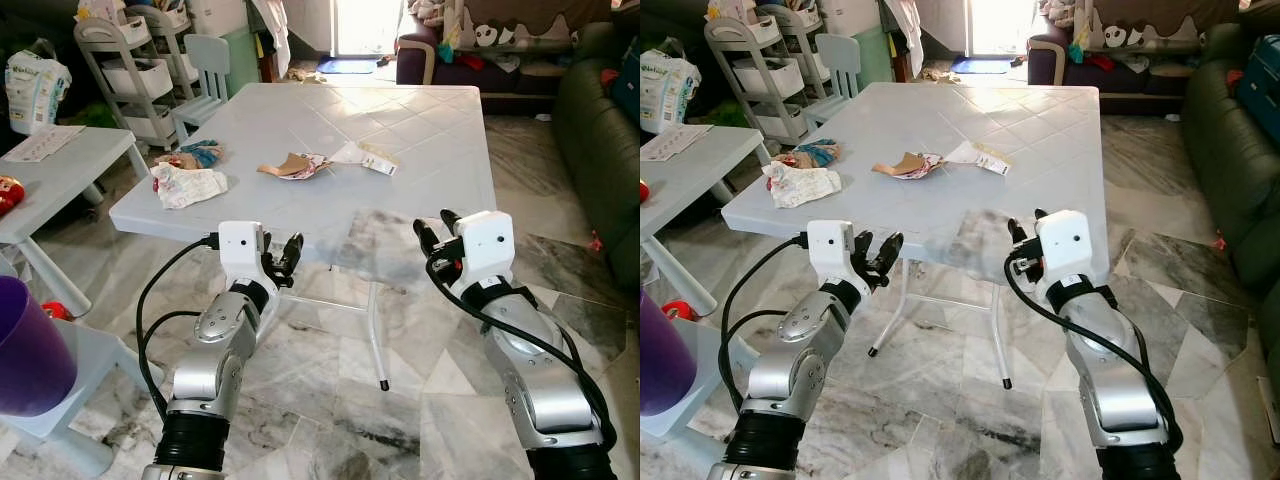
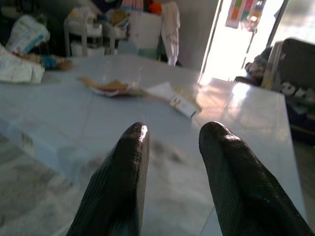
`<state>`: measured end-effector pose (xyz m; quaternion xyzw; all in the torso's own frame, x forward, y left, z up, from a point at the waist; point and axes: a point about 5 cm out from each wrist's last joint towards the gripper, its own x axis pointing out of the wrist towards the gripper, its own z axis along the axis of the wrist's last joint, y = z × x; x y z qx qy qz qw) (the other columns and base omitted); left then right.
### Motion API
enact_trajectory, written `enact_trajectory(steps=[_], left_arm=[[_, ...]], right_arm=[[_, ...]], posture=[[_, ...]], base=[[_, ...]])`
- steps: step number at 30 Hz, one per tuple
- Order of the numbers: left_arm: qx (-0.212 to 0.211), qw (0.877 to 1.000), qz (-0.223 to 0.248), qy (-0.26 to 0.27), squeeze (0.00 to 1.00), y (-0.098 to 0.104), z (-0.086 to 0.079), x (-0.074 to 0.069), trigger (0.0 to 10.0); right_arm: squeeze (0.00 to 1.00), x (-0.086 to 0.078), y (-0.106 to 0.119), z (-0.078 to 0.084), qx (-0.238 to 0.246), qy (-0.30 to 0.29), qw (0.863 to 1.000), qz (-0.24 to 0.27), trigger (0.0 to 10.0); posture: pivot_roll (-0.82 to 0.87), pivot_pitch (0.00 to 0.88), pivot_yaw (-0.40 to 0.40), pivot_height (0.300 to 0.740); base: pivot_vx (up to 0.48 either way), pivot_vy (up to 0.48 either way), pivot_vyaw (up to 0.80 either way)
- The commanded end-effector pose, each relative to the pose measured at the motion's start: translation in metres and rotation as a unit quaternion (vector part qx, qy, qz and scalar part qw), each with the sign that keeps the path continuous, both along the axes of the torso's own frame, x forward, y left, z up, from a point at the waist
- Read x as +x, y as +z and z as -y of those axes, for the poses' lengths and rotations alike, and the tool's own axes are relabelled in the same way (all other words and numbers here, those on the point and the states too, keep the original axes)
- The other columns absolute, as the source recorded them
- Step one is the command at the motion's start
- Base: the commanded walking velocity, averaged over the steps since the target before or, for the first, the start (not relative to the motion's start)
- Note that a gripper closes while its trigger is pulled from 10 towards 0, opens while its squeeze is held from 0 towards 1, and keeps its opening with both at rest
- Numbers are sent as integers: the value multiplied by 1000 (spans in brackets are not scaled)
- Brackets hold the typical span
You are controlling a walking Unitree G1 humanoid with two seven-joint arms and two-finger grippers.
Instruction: Picking trash to rubbish bin
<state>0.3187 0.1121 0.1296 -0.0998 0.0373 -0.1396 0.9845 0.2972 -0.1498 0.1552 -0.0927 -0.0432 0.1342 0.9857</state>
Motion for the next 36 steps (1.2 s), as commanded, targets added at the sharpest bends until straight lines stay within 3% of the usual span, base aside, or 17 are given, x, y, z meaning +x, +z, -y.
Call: enact_trajectory(steps=[1,18,36], left_arm=[[9,1000,12,8,0,5,-5,0,10000],[17,1000,19,4,0,6,-6,0,10000],[16,1000,13,4,0,4,-4,0,10000]], right_arm=[[0,-1,-4,-1,-6,6,1000,-11,10000],[0,-2,-7,-2,-8,12,1000,-17,10000],[0,-6,-23,-7,-32,45,996,-65,10000]], posture=[[-118,13,40,740],[-117,12,42,740],[-117,7,40,740]], base=[[281,0,0],[347,0,0],[280,0,0]])
